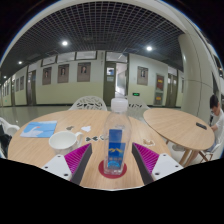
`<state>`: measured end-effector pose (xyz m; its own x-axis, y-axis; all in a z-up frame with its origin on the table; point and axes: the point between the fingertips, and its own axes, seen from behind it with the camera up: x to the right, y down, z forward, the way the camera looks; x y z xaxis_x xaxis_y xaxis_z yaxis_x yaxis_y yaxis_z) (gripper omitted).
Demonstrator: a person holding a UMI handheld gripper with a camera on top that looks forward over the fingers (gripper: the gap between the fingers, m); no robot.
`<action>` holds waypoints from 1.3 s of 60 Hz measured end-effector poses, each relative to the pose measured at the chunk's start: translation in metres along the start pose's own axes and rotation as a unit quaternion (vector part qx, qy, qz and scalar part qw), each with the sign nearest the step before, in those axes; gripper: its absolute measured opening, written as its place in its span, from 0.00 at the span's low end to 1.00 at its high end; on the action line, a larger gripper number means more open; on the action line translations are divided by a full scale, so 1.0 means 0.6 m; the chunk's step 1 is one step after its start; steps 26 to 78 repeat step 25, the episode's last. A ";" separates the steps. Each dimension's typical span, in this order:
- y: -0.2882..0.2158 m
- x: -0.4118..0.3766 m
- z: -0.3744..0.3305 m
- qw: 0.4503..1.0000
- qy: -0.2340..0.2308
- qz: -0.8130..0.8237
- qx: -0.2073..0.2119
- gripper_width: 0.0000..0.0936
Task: Pour water
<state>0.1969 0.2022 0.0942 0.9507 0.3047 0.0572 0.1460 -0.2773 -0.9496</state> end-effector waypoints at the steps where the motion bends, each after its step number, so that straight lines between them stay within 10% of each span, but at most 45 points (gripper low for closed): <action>1: 0.003 -0.003 -0.008 1.000 0.000 -0.002 -0.001 0.92; 25: 0.101 -0.183 -0.273 0.995 -0.099 0.027 -0.019 0.91; 78: 0.101 -0.183 -0.273 0.995 -0.099 0.027 -0.019 0.91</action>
